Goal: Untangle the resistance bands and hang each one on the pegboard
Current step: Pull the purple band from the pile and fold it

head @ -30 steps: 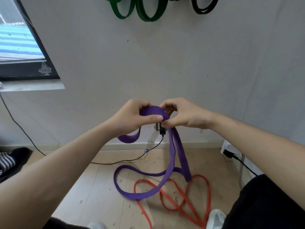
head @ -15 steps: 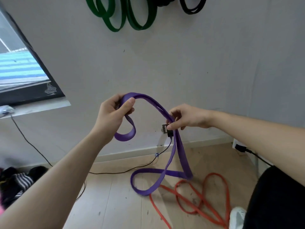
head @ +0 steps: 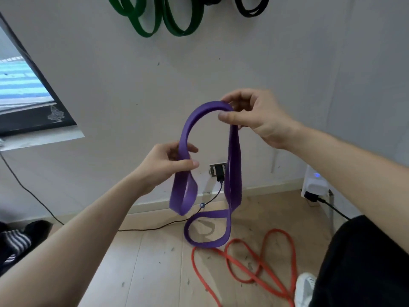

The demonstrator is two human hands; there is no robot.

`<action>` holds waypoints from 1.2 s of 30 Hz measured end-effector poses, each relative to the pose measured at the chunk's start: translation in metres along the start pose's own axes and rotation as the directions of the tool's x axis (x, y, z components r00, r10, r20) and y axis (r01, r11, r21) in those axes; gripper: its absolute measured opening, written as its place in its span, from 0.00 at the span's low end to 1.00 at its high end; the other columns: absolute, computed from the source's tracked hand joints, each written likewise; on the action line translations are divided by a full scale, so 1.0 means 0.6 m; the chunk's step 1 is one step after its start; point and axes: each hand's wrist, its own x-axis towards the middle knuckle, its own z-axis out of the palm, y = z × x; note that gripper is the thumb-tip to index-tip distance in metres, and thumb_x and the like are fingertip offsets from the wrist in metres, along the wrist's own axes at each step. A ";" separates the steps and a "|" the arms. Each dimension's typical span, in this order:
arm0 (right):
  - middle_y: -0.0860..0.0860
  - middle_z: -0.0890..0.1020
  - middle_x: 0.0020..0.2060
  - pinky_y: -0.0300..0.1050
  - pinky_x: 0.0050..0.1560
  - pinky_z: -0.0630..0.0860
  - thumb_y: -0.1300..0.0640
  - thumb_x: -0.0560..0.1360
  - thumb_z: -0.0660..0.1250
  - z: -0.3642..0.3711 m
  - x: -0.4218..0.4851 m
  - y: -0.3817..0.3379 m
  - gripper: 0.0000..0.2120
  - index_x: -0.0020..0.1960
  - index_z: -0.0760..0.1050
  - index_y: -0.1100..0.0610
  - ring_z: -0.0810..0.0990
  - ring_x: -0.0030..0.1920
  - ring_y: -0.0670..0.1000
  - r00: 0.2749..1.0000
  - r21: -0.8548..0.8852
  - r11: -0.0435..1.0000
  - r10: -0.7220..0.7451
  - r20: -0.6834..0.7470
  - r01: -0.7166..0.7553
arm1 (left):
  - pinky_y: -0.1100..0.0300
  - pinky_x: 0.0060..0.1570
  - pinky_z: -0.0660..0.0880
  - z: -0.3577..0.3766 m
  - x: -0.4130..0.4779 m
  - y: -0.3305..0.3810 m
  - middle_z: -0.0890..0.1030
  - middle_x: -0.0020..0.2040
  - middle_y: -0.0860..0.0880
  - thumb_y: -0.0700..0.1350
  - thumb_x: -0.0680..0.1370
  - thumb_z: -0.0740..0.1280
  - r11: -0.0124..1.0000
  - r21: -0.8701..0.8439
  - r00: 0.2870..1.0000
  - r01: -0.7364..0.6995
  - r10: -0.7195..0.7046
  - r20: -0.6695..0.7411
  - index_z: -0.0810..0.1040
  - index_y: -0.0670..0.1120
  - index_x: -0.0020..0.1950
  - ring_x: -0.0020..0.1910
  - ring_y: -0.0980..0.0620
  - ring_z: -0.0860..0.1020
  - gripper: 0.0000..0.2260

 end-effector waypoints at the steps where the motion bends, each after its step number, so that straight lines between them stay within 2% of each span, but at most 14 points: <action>1: 0.47 0.83 0.37 0.42 0.39 0.78 0.61 0.70 0.77 0.003 -0.003 0.001 0.13 0.52 0.80 0.55 0.80 0.39 0.45 1.000 -0.034 0.999 0.009 0.016 -0.009 | 0.61 0.47 0.79 0.006 0.002 0.005 0.83 0.41 0.49 0.46 0.68 0.79 1.000 -0.016 1.000 -0.019 0.020 0.006 0.82 0.47 0.55 0.43 0.52 0.83 0.17; 4: 0.51 0.84 0.41 0.44 0.45 0.79 0.60 0.69 0.78 0.008 -0.013 0.007 0.13 0.52 0.81 0.55 0.81 0.42 0.47 0.992 -0.157 0.987 0.047 0.118 -0.028 | 0.60 0.50 0.79 0.022 0.008 0.017 0.83 0.40 0.50 0.43 0.68 0.76 0.993 -0.087 0.996 -0.079 0.082 0.031 0.82 0.45 0.54 0.44 0.50 0.83 0.15; 6: 0.54 0.85 0.44 0.41 0.47 0.78 0.60 0.69 0.79 0.015 -0.020 0.014 0.14 0.53 0.81 0.57 0.81 0.43 0.47 0.974 -0.260 0.965 0.081 0.213 -0.023 | 0.60 0.49 0.79 0.034 0.010 0.022 0.83 0.40 0.49 0.43 0.69 0.77 0.987 -0.132 0.994 -0.092 0.098 0.047 0.82 0.44 0.52 0.43 0.50 0.82 0.13; 10: 0.55 0.84 0.44 0.34 0.40 0.76 0.61 0.69 0.78 0.038 -0.033 0.033 0.18 0.56 0.77 0.61 0.81 0.44 0.47 0.939 -0.331 0.943 0.154 0.307 -0.047 | 0.60 0.45 0.76 0.049 0.010 0.028 0.83 0.38 0.50 0.51 0.66 0.81 0.998 -0.045 0.999 -0.045 0.046 0.024 0.83 0.45 0.48 0.39 0.54 0.80 0.16; 14: 0.55 0.84 0.46 0.45 0.48 0.82 0.61 0.69 0.78 0.053 -0.037 0.063 0.19 0.56 0.75 0.58 0.83 0.46 0.53 0.907 -0.288 0.948 0.233 0.350 -0.133 | 0.63 0.44 0.77 0.043 0.006 0.027 0.85 0.40 0.50 0.46 0.71 0.79 0.997 0.043 0.998 -0.066 0.067 -0.009 0.84 0.45 0.47 0.40 0.56 0.81 0.09; 17: 0.56 0.83 0.45 0.54 0.50 0.83 0.60 0.69 0.78 0.064 -0.046 0.104 0.13 0.50 0.77 0.59 0.83 0.46 0.56 0.837 -0.393 0.904 0.343 0.427 -0.170 | 0.64 0.43 0.76 0.031 0.002 0.031 0.82 0.39 0.49 0.45 0.73 0.77 0.992 0.010 0.989 -0.123 0.124 -0.086 0.83 0.42 0.49 0.39 0.56 0.79 0.09; 19: 0.55 0.82 0.42 0.52 0.49 0.82 0.60 0.70 0.77 0.073 -0.050 0.128 0.11 0.47 0.76 0.61 0.83 0.43 0.55 0.790 -0.385 0.889 0.415 0.451 -0.246 | 0.63 0.43 0.77 0.020 -0.001 0.031 0.81 0.40 0.48 0.45 0.73 0.77 0.986 -0.015 0.976 -0.163 0.159 -0.148 0.83 0.41 0.49 0.39 0.54 0.78 0.11; 21: 0.57 0.80 0.43 0.50 0.47 0.82 0.62 0.72 0.75 0.076 -0.046 0.143 0.12 0.48 0.74 0.64 0.84 0.43 0.53 0.778 -0.358 0.881 0.450 0.438 -0.309 | 0.59 0.46 0.77 0.009 -0.003 0.028 0.82 0.40 0.49 0.47 0.72 0.78 0.983 -0.029 0.966 -0.179 0.170 -0.194 0.83 0.42 0.50 0.40 0.53 0.78 0.12; 23: 0.59 0.80 0.43 0.52 0.48 0.83 0.63 0.71 0.74 0.077 -0.040 0.151 0.13 0.50 0.73 0.66 0.84 0.43 0.55 0.777 -0.386 0.873 0.458 0.433 -0.299 | 0.54 0.50 0.78 -0.002 -0.005 0.023 0.82 0.40 0.50 0.51 0.71 0.77 0.981 -0.071 0.958 -0.179 0.157 -0.239 0.83 0.44 0.50 0.41 0.53 0.78 0.13; 26: 0.55 0.82 0.45 0.54 0.49 0.82 0.61 0.73 0.73 0.074 -0.034 0.158 0.09 0.50 0.76 0.60 0.84 0.45 0.53 0.771 -0.478 0.843 0.470 0.429 -0.248 | 0.54 0.52 0.79 -0.015 -0.006 0.018 0.81 0.37 0.55 0.53 0.70 0.76 0.978 -0.123 0.949 -0.167 0.126 -0.288 0.84 0.47 0.48 0.39 0.54 0.78 0.12; 28: 0.57 0.83 0.49 0.53 0.49 0.83 0.61 0.74 0.72 0.064 -0.028 0.152 0.08 0.52 0.78 0.57 0.84 0.47 0.56 0.789 -0.472 0.845 0.461 0.406 -0.251 | 0.54 0.52 0.78 -0.026 -0.006 0.012 0.80 0.36 0.55 0.50 0.72 0.75 0.976 -0.151 0.946 -0.159 0.107 -0.307 0.83 0.47 0.47 0.38 0.55 0.77 0.09; 31: 0.62 0.82 0.51 0.56 0.51 0.83 0.63 0.74 0.73 0.037 -0.014 0.129 0.12 0.56 0.77 0.61 0.85 0.49 0.61 0.860 -0.347 0.886 0.416 0.296 -0.308 | 0.54 0.51 0.77 -0.049 -0.007 -0.001 0.78 0.35 0.53 0.49 0.73 0.76 0.973 -0.183 0.941 -0.138 0.071 -0.331 0.83 0.46 0.47 0.36 0.54 0.76 0.09; 34: 0.66 0.82 0.53 0.55 0.50 0.82 0.66 0.73 0.73 0.007 -0.004 0.096 0.14 0.57 0.76 0.64 0.83 0.47 0.57 0.931 -0.221 0.932 0.326 0.165 -0.287 | 0.56 0.49 0.76 -0.062 -0.008 -0.014 0.80 0.35 0.53 0.49 0.68 0.80 0.983 -0.161 0.957 -0.093 0.044 -0.286 0.83 0.46 0.46 0.37 0.54 0.76 0.12; 36: 0.66 0.82 0.51 0.50 0.45 0.82 0.65 0.72 0.74 -0.004 0.000 0.070 0.14 0.56 0.78 0.64 0.82 0.45 0.55 0.967 -0.147 0.964 0.238 0.095 -0.223 | 0.59 0.46 0.75 -0.057 -0.010 -0.020 0.82 0.37 0.52 0.50 0.65 0.82 0.991 -0.115 0.975 -0.064 0.038 -0.219 0.83 0.46 0.47 0.38 0.54 0.78 0.16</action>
